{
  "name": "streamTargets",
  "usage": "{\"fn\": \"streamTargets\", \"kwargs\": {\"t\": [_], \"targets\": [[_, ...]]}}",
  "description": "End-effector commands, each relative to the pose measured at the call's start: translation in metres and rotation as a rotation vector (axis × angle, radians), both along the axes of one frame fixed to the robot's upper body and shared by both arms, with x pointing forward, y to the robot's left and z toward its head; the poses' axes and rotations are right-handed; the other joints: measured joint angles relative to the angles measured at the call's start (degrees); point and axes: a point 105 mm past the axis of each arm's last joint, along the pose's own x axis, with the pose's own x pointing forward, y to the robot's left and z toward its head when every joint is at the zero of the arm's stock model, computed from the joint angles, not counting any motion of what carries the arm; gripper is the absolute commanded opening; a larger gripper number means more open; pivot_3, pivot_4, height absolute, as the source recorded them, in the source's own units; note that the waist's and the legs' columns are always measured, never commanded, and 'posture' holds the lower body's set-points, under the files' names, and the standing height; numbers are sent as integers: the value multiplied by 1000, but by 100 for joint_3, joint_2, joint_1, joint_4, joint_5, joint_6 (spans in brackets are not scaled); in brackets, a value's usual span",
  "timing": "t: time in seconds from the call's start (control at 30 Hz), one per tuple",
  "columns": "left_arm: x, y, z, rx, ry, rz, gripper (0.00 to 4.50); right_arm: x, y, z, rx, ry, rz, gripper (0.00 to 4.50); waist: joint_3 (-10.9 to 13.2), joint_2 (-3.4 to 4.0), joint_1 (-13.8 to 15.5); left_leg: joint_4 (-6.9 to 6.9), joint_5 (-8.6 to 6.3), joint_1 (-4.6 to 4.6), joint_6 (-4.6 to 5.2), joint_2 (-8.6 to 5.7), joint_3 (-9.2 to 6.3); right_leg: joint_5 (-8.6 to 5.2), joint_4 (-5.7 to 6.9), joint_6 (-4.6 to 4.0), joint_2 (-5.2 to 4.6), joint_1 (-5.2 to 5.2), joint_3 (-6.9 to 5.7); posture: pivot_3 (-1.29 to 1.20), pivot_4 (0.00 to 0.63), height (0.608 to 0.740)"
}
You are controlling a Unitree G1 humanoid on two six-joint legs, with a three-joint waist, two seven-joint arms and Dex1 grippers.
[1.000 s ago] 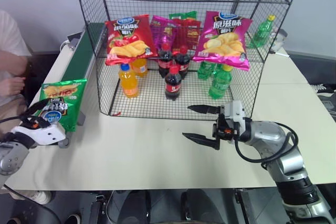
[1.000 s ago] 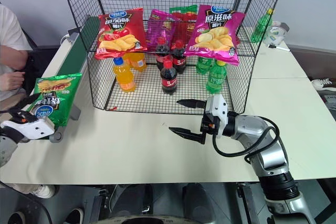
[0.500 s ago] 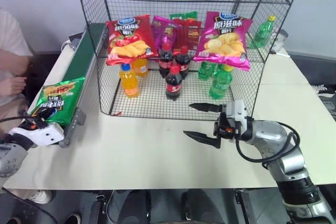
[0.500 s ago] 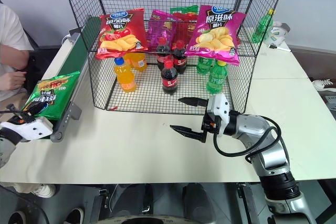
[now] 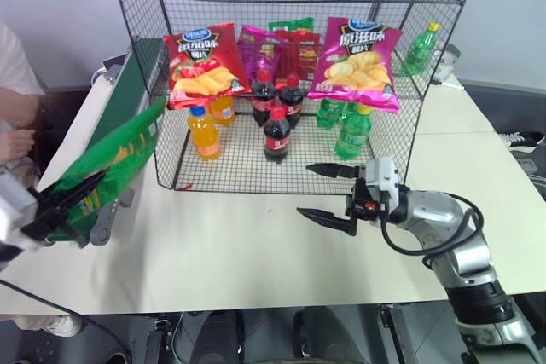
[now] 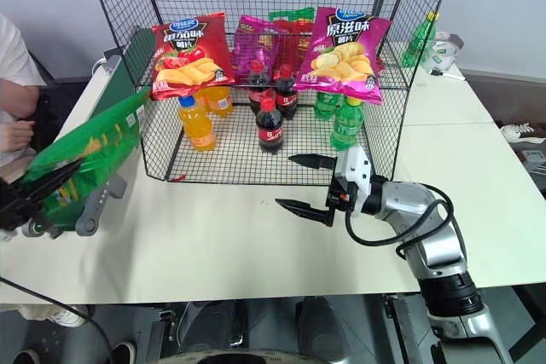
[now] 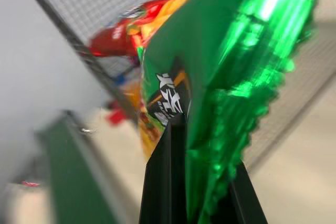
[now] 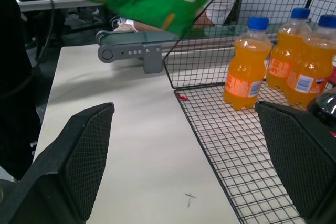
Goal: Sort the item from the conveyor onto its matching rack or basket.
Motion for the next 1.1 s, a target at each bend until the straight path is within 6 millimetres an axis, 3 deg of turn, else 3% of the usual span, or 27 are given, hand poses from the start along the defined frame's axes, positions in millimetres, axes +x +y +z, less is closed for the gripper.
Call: {"fn": "streamTargets", "kwargs": {"t": [0.03,0.1,0.23,0.37,0.53,0.67,0.93,1.1], "targets": [[-16,-9,15,-120,84,-94,18,0,0,11,35,-9,29,4500,0,0,37,2,0,1,0,0,0,0,0,0,1,2,0,0,150,739],[-21,-21,13,-182,147,-146,18,0,0,12,53,13,37,4500,0,0,68,6,0,2,1,-2,0,0,-1,0,0,7,0,0,150,739],[-30,-88,9,-388,273,-413,18,-15,1,16,106,175,135,4500,0,0,134,14,-1,2,2,-7,-6,1,-14,2,-3,22,-2,0,150,739],[-36,-126,4,-427,376,-627,18,-28,-1,23,133,300,221,4500,0,4,186,15,-1,6,2,-6,-10,1,-14,2,0,25,-2,0,150,739],[-35,-143,2,-473,466,-796,18,-31,-7,25,164,415,242,4500,0,10,180,12,-1,9,2,-3,-8,0,-14,1,13,24,1,0,150,739],[-19,-145,12,-523,455,-864,18,-43,-11,30,213,513,285,4500,1,11,233,16,-1,7,3,-4,-10,0,-15,1,18,25,1,0,150,739],[-8,-167,5,-569,508,-983,18,-59,7,38,237,537,370,4500,1,10,194,17,-2,2,5,-1,-11,1,-22,3,27,23,4,0,150,739],[5,-171,5,-595,472,-982,18,-67,17,29,167,531,406,4500,2,9,218,20,-2,2,5,-1,-13,1,-22,3,29,24,4,0,150,739]]}}
